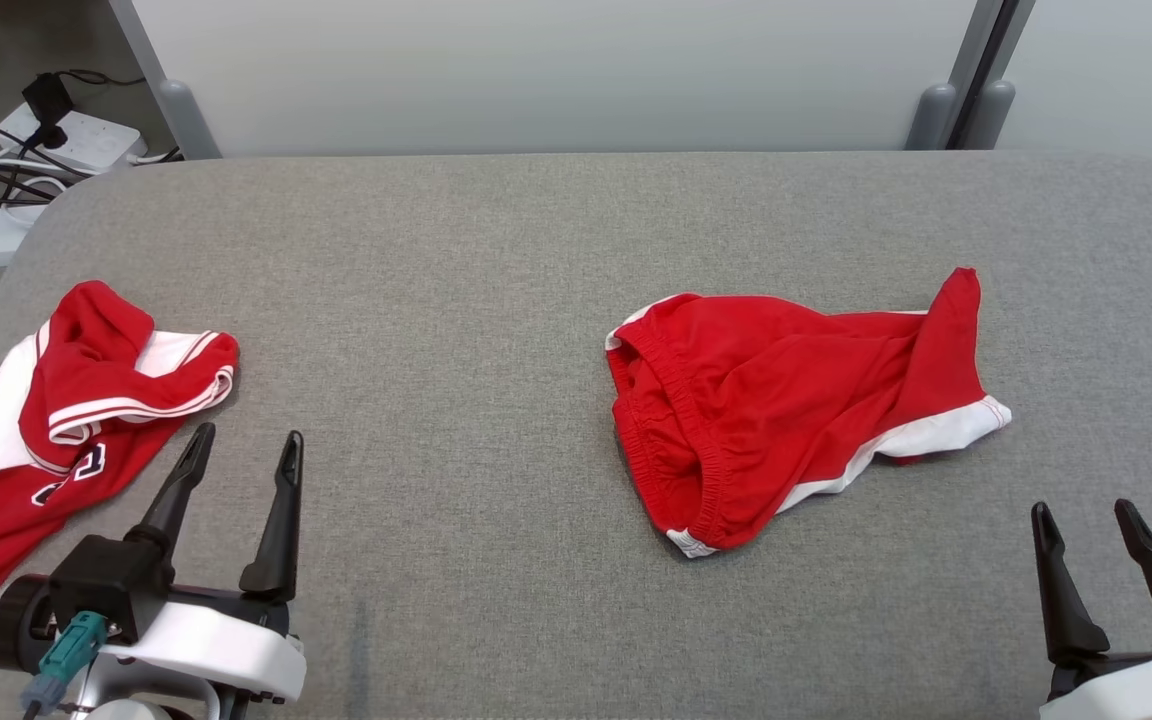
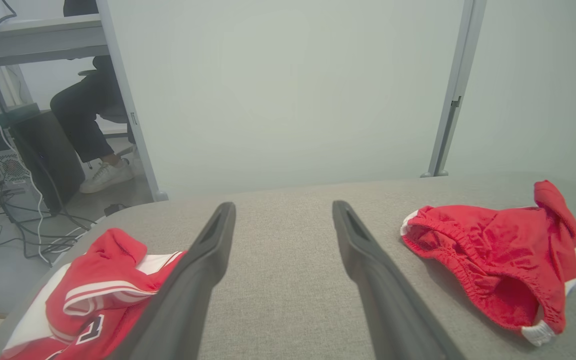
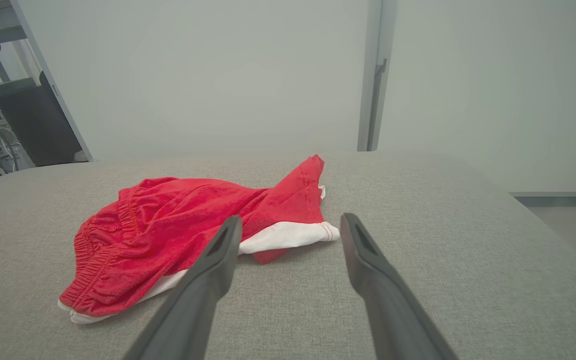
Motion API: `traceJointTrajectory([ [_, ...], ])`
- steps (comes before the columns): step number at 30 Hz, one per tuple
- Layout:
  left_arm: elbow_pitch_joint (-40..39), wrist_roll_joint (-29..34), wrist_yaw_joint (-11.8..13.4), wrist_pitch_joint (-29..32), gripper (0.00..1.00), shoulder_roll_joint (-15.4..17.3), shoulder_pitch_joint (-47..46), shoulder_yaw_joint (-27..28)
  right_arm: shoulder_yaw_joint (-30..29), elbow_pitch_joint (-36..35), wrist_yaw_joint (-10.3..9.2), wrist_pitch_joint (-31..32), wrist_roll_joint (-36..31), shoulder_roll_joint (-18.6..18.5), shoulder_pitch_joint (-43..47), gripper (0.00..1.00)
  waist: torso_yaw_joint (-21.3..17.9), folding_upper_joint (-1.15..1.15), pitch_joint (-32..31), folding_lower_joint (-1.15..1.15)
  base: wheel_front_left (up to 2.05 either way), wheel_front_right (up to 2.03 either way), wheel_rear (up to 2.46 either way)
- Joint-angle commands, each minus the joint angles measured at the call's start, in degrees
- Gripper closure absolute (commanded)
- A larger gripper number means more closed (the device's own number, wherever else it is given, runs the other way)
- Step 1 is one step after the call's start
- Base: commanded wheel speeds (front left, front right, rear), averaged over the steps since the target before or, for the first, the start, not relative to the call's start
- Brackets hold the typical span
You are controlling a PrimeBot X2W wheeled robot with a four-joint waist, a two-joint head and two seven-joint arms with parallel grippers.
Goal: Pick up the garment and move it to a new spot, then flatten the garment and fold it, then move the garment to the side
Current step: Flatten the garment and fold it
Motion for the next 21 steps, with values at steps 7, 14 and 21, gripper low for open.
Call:
traceJointTrajectory([
  [7, -2.2, -0.1, 1.2, 0.1, 0.00, 2.3, -1.4, 3.0, 0.2, -4.5, 0.25, 1.7, -0.4, 0.4, 0.9, 0.00, -0.2, 0.00, 0.1, 0.00, 0.00, 0.00, 0.00],
  [14, -2.5, -0.2, 1.4, 0.0, 0.00, 2.2, -1.2, 2.8, 0.0, -5.4, 0.25, 2.4, -0.3, 0.8, 1.2, 0.00, 0.1, 0.00, 0.2, 0.00, 0.00, 0.00, 0.00],
  [21, -2.9, -0.1, 1.8, 0.2, 0.00, 2.5, -1.2, 2.6, 0.1, -5.9, 0.25, 2.8, -0.4, 0.9, 1.4, 0.00, 0.1, 0.00, 0.2, 0.00, 0.00, 0.00, 0.00],
])
